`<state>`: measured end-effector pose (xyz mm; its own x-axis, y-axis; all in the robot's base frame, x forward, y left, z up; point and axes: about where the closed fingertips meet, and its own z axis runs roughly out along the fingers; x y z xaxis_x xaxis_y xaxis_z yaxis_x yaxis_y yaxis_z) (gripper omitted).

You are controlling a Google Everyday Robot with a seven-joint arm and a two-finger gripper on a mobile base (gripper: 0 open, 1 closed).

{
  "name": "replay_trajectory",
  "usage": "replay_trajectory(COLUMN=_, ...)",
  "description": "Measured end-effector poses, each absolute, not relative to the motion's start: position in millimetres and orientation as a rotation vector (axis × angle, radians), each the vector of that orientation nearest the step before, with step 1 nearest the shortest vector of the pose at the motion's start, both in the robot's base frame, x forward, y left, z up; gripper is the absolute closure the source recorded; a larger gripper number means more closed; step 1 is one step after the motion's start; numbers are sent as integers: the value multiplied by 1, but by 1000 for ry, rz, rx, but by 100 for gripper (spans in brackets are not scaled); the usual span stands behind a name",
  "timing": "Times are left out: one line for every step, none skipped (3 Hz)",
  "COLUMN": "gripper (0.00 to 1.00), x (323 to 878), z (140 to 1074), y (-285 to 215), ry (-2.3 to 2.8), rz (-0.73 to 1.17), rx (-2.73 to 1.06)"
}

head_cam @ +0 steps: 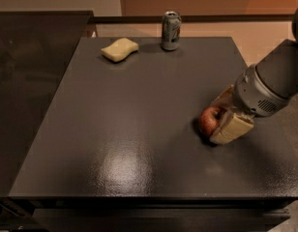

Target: Move apple near sponge

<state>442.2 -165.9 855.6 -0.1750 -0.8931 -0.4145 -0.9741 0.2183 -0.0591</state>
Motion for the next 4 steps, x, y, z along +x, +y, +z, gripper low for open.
replay_trajectory(gripper=87, x=451, z=867, y=-164, ry=2143, rz=297, rx=-1701)
replay_trajectory(gripper=100, x=472, z=879, y=-162, ry=2165, rz=259, rx=-1661)
replay_trajectory(gripper=100, x=501, z=887, y=-157, ry=2175, rz=228, rx=-1632)
replay_trajectory(gripper=100, x=535, z=889, y=-152, ry=2179, rz=200, rx=-1625)
